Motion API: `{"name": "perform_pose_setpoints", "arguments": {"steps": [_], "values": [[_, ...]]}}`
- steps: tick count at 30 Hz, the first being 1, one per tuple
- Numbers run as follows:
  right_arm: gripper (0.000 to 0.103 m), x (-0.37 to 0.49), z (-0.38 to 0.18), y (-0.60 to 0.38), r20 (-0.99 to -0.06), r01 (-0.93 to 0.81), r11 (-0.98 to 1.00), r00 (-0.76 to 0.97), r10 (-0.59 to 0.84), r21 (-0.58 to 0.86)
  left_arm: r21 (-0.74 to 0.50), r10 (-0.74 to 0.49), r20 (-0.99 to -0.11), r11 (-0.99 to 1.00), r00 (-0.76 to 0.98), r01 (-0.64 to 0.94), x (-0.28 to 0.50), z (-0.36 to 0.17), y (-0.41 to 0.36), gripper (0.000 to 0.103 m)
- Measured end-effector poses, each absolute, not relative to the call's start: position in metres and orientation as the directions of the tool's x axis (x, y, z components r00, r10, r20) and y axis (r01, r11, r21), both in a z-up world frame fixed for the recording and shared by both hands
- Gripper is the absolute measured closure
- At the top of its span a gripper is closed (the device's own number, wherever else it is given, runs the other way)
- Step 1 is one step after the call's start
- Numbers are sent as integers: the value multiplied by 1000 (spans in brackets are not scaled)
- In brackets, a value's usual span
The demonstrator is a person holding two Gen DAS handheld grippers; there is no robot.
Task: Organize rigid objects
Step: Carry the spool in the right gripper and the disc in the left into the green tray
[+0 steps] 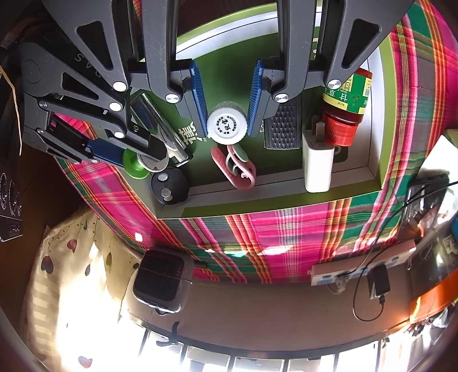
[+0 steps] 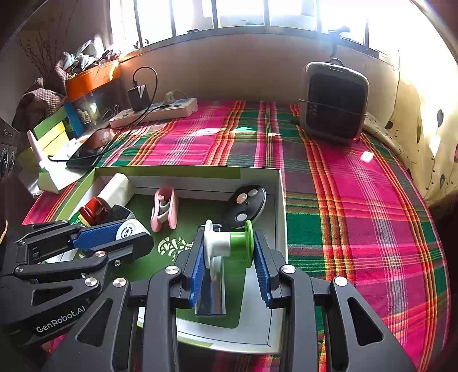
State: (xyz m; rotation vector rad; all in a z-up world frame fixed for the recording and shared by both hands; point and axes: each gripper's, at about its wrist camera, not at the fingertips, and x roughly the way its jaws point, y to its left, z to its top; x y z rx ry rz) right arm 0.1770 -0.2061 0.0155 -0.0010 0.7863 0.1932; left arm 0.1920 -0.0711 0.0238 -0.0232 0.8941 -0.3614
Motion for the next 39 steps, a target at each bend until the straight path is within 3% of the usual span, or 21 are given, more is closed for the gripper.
{"name": "perform_pose_setpoints", "arguments": {"steps": [19,39], "values": [[69,177,14,-205,-699,-176,981,693,179,77,-175,-331,-757,933,564,314,192,22,-74,76],[60,173,17,-206,-684,-177,981,706,186,84,-180,-329,-752,936,572,302,188,24,-68,73]]}}
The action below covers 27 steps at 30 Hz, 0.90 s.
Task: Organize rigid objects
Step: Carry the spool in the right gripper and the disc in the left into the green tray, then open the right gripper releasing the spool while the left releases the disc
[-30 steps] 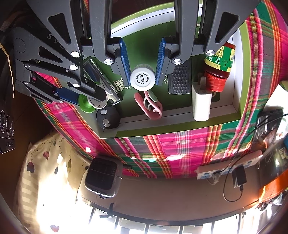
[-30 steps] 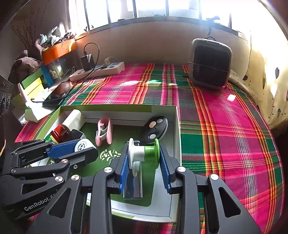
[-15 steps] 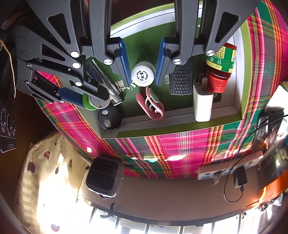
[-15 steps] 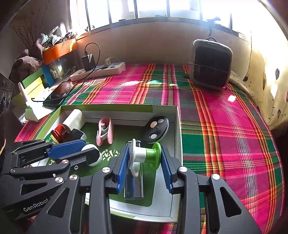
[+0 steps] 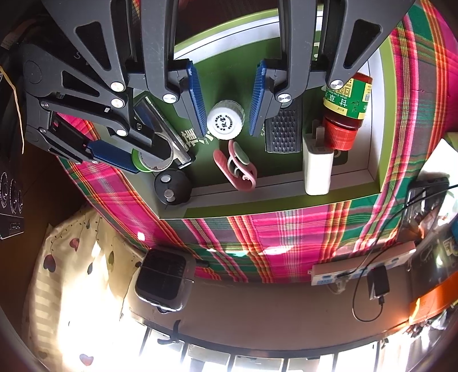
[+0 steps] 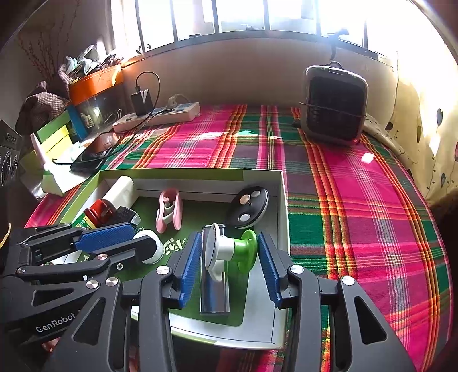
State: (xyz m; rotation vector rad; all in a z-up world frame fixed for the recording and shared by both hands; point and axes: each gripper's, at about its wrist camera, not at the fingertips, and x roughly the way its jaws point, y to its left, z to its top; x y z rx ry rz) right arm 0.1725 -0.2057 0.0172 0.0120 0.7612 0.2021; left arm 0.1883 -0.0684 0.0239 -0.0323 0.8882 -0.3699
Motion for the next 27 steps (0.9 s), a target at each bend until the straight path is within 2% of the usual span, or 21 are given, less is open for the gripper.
{"name": "perform_pose_setpoints", "arguments": {"steps": [27], "values": [[57,145,33,-209,-645,-154,984,743,175,91,-177,-328,-719,939,612,295,156,43,-63,67]]}}
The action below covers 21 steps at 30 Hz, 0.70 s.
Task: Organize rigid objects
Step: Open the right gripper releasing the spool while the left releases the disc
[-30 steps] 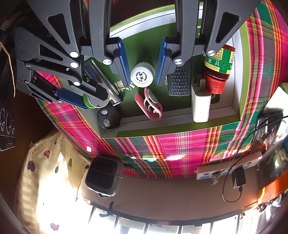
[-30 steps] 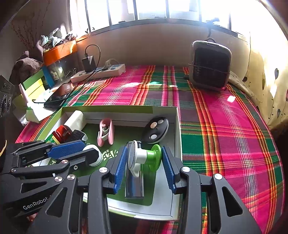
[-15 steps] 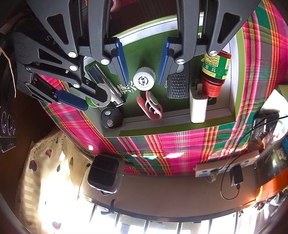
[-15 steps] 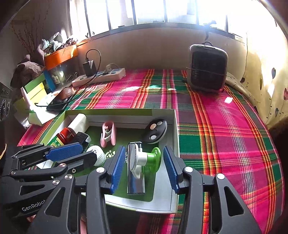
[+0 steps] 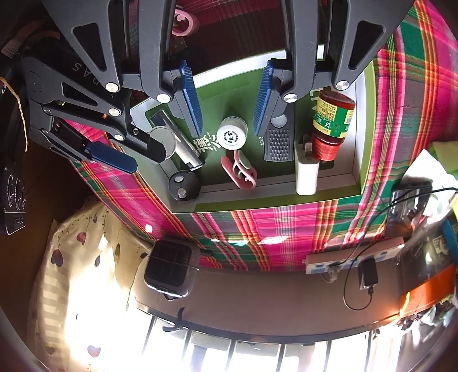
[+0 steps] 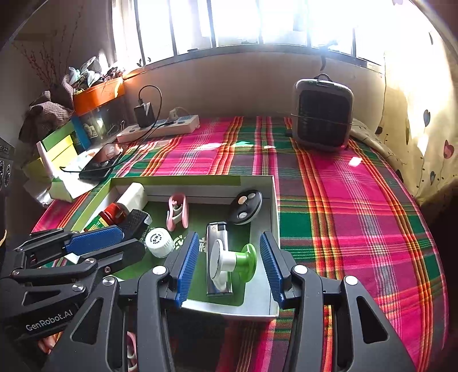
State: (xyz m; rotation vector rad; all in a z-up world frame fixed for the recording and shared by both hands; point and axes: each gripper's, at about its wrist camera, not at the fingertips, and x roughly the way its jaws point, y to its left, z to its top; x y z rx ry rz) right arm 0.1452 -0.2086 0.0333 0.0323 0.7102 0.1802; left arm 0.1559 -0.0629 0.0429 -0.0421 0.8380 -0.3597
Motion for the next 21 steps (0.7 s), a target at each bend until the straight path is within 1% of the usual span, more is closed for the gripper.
{"name": "perform_pose_setpoints", "arguments": {"steps": [21], "values": [[57,109,46,-211,-615,-144,985,769,173,97,-178,-328,-693,941,642,288,119,61,-55,64]]}}
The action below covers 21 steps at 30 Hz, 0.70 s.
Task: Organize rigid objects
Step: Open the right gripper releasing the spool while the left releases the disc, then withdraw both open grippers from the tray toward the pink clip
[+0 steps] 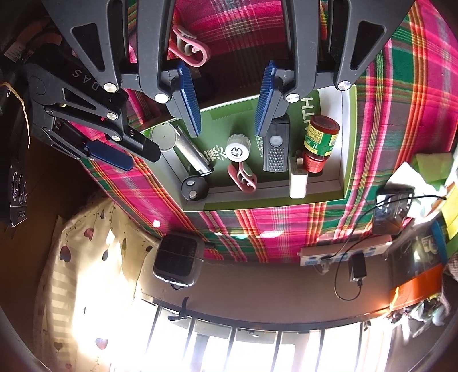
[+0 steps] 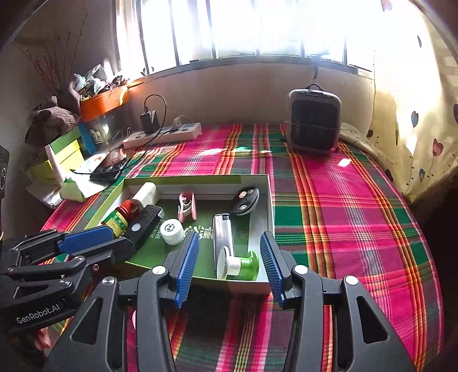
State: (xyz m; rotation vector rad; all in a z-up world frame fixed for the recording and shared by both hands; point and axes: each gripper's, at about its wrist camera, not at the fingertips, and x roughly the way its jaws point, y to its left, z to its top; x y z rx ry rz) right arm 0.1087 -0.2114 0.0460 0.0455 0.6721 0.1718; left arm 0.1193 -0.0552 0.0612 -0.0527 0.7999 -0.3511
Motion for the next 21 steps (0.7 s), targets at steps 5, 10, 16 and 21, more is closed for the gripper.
{"name": "perform_pose_setpoints", "arguments": {"steps": [5,10,16,21], "values": [[57,97,46,-213,-614,-149,984,769,178,98,-186,-323,-688,944,650,272,110,64,-48,64],[57,86,43,-212,-619,-157,982,763,187,103,-202,-313,-685,949,658,241,103,64,-38,63],[57,76,38,-205,-630,-189,976,747,212,104,-210,-302,-688,953,660,218,93,61,-29,63],[57,69,36,-200,-635,-213,971,737,233,110,-220,-299,-687,954,662,204,86,59,-22,63]]}}
